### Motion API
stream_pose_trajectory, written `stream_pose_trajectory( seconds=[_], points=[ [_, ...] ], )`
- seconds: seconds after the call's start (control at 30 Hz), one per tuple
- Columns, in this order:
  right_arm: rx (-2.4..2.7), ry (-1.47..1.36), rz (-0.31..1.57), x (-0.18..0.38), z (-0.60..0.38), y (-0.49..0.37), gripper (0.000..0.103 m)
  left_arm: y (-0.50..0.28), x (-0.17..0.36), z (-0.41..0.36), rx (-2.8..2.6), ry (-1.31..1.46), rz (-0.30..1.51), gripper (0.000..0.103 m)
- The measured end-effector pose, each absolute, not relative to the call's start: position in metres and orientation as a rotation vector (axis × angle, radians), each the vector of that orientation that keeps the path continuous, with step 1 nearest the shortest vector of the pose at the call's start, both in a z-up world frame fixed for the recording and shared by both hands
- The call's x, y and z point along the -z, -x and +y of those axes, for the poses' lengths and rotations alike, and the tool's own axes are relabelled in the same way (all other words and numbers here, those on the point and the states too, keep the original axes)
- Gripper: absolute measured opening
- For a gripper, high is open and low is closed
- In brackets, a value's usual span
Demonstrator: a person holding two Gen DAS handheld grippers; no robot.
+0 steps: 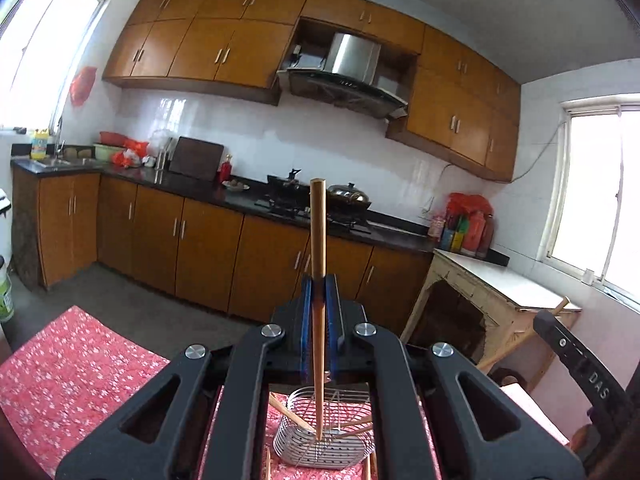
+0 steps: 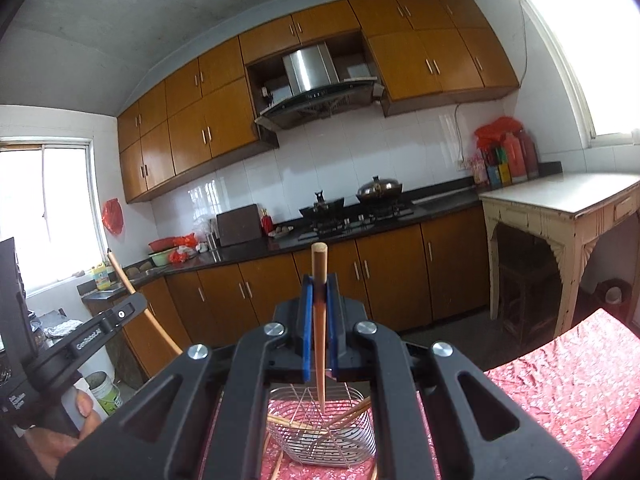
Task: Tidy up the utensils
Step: 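Lift both held chopsticks upright above the wire holder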
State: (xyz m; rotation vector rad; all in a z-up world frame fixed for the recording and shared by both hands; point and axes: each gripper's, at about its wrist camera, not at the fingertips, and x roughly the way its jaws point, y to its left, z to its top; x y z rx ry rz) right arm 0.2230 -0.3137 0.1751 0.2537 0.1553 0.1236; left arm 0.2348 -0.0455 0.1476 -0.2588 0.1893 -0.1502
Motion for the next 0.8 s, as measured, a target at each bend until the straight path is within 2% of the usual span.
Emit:
stream_pose_trajectory(
  seconds=[0.33,0.47,0.57,0.8],
  points=[
    [-0.149,-0.271,0.229,-0.148,-0.309,-0.255,0.008,-0.247,-0.135,-0.042,0.142,0.286,0.169,0.006],
    [-0.148,-0.264,0.214,-0.149,-0.308,-0.253,0.008,-0.243,-0.16,-0.033,0.161,0.353,0.131,0.006],
    [-0.153,-0.265,0.2,-0.153,-0.308,-0.251,0.008,-0.235,-0.172,-0.039,0.143,0.299,0.075,0.006],
    [-0.158,-0.247,0.255,-0.135,-0.297,-0.261,0.008,-0.256,-0.138,-0.052,0.125,0.287,0.152,0.006]
  ],
)
